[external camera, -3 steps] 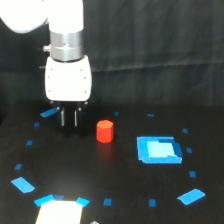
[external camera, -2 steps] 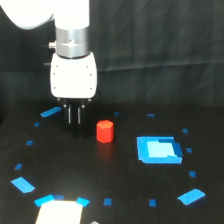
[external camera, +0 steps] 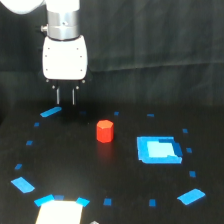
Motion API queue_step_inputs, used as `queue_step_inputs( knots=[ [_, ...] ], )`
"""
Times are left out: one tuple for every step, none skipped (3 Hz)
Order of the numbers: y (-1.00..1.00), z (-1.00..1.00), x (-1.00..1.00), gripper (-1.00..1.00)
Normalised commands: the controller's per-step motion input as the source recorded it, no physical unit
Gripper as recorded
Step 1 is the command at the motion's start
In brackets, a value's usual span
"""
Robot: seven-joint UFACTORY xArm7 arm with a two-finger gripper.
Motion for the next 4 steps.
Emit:
queue_step_inputs(
  knots=[
    [0.2,-1.0,1.0,0.46],
    [-1.0,0.95,-1.0,-1.0],
    [-0.31,-0.25,-0.96,1.0],
    [-0.34,0.03,-0.98,1.0]
  ],
)
